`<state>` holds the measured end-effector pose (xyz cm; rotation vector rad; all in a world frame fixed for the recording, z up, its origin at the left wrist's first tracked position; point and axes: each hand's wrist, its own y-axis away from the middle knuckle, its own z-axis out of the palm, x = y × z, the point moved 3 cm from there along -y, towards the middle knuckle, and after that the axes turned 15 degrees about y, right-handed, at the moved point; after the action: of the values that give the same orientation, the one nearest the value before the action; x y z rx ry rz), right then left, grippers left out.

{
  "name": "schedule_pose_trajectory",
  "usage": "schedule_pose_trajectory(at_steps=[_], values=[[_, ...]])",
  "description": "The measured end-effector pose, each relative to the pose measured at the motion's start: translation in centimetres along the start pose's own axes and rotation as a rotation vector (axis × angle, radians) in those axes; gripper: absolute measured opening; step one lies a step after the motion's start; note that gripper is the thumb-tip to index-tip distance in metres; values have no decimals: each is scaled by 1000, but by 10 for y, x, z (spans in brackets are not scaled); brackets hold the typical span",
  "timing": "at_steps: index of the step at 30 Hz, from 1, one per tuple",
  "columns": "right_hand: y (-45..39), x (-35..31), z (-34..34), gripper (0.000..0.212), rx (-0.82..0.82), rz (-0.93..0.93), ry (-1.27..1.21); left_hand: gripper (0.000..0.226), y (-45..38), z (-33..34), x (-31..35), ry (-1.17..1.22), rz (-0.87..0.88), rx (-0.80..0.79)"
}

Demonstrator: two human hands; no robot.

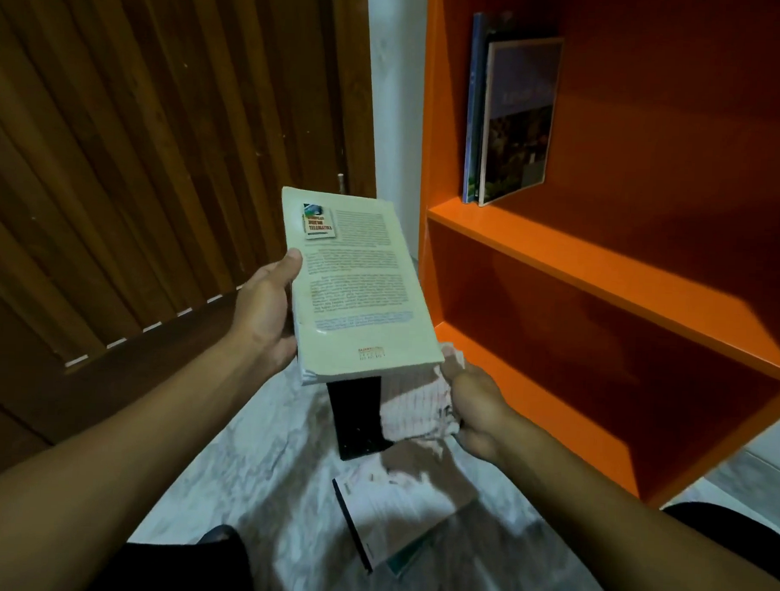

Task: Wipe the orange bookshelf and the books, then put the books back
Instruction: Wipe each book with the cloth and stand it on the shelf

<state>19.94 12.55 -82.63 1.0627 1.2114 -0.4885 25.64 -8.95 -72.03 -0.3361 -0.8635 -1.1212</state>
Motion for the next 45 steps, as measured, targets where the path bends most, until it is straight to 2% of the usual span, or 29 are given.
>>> schedule_pose_trajectory(at_steps=[2, 4, 6, 9, 11, 13, 15, 17, 20, 21, 24, 27, 30, 32, 35, 37, 39, 42, 45], values=[[2, -12, 2, 57, -122, 81, -300, 30, 7, 5, -4, -29, -30, -40], [12, -28, 4, 57, -259, 14, -447, 31, 10, 7, -11, -61, -67, -54], [18, -35, 6, 53, -296, -72, -452, 32, 9, 6, -19, -103, -114, -56], [23, -37, 7, 40, -223, -201, -332, 33, 8, 5, -24, -309, -137, -44], [25, -38, 5, 34, -136, -252, -271, 37, 3, 5, -21, -642, 26, 0], [21, -37, -2, 31, -11, -279, -150, 55, 3, 10, -15, -970, 292, 62], [19, -36, -5, 29, 118, -326, -15, 64, 7, 23, -14, -1099, 449, -4], [20, -35, -4, 28, 235, -373, 83, 64, 14, 40, -21, -1052, 386, -131], [34, -38, 4, 30, 401, -486, 338, 58, 24, 60, -41, -727, 52, -239], [39, -39, 6, 36, 459, -541, 465, 57, 26, 63, -46, -656, 20, -241], [50, -42, 14, 56, 554, -678, 742, 69, 24, 63, -53, -556, 135, -127], [52, -45, 16, 71, 560, -713, 948, 54, 23, 58, -54, -544, 269, -10], [52, -45, 18, 72, 520, -744, 1009, 40, 22, 54, -52, -519, 305, 62], [50, -45, 16, 66, 443, -752, 912, 37, 21, 52, -49, -487, 323, 91], [49, -51, 11, 44, 288, -789, 696, 31, 16, 48, -42, -431, 313, 77], [51, -59, 4, 28, 233, -705, 420, 30, 15, 47, -39, -402, 290, 56], [52, -68, -8, 27, 294, -591, 132, 37, 15, 44, -36, -391, 277, 33], [48, -76, -34, 34, 418, -407, -125, 61, 19, 42, -34, -424, 291, -50], [44, -79, -53, 31, 532, -419, -112, 66, 29, 39, -34, -465, 264, -122]])
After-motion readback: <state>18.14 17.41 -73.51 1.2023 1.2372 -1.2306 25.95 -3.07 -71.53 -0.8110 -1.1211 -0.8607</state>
